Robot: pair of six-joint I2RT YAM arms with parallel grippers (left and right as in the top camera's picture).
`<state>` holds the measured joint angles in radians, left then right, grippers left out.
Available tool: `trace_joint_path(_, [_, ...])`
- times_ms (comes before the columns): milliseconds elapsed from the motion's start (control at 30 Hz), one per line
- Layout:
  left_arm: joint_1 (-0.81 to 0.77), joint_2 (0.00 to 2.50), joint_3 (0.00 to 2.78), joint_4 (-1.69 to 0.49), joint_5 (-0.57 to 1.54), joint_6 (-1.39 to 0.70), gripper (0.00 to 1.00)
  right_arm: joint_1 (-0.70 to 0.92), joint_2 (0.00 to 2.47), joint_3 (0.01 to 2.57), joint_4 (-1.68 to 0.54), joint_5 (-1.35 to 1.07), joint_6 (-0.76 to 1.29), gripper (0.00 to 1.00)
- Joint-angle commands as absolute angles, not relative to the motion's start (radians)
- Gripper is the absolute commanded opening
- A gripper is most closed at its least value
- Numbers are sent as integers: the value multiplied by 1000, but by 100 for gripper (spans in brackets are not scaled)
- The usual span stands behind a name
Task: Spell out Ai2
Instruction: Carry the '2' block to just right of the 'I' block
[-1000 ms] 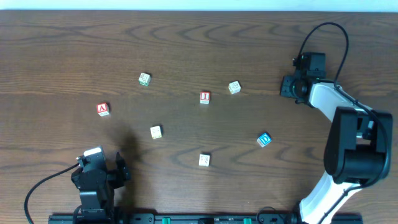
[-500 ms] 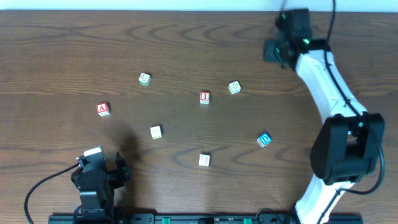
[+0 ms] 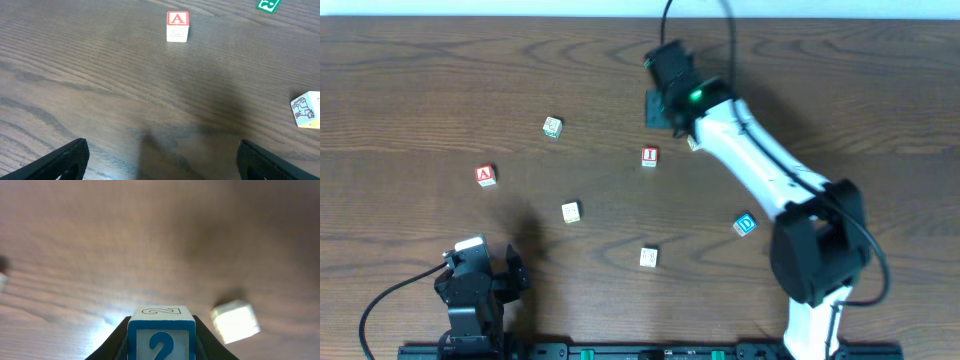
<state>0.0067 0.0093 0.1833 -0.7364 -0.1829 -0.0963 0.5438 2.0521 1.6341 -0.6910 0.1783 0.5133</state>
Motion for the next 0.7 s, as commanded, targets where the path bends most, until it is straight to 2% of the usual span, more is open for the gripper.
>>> trace_joint_path(0, [13, 4, 167, -754, -186, -82, 95, 591, 2067, 1590, -683, 235, 637, 1])
trace_joint_path(167, [13, 4, 167, -754, -186, -82, 95, 615, 2067, 1539, -697, 228, 734, 1])
trace_joint_path(667, [13, 4, 167, -754, -186, -82, 96, 603, 2029, 1533, -800, 281, 762, 1])
